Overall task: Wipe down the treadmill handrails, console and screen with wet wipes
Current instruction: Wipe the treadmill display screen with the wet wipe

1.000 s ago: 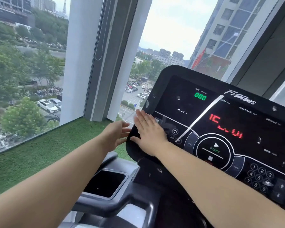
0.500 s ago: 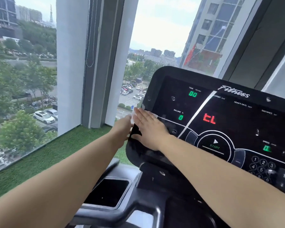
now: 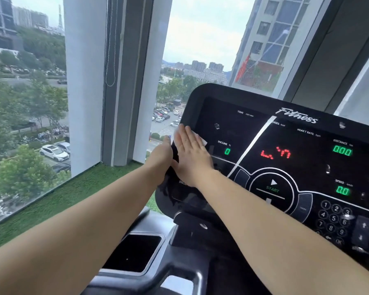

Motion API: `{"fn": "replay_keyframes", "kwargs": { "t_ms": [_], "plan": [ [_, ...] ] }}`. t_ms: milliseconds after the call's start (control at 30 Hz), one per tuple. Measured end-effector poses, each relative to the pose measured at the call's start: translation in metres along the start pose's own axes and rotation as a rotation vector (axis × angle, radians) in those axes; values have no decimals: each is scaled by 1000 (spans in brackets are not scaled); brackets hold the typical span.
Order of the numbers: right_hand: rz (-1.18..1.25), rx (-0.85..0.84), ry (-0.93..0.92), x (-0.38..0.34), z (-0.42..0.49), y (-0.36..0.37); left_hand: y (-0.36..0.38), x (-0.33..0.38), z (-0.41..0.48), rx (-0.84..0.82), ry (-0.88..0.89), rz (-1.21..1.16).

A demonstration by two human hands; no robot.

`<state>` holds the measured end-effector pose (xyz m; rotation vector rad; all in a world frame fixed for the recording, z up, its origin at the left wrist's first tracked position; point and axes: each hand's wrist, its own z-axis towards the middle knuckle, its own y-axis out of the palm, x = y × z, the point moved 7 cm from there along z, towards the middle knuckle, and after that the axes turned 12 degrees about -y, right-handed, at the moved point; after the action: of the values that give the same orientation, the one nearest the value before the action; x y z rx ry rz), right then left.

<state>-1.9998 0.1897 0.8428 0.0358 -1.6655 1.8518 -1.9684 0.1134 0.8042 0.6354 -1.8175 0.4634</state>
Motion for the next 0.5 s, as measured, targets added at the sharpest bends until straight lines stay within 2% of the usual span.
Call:
{"fn": "replay_keyframes", "kwargs": {
  "t_ms": [167,367,500],
  "plan": [
    [-113,-38,-97,8,-4,1,0,1,4,-32,-23,-22],
    [-6,-3,44,7,2,-6,4,-1,6,-31,9,18],
    [-85,-64,-109,0,-6,3,0,-3,8,-49,-4,13]
  ]
}}
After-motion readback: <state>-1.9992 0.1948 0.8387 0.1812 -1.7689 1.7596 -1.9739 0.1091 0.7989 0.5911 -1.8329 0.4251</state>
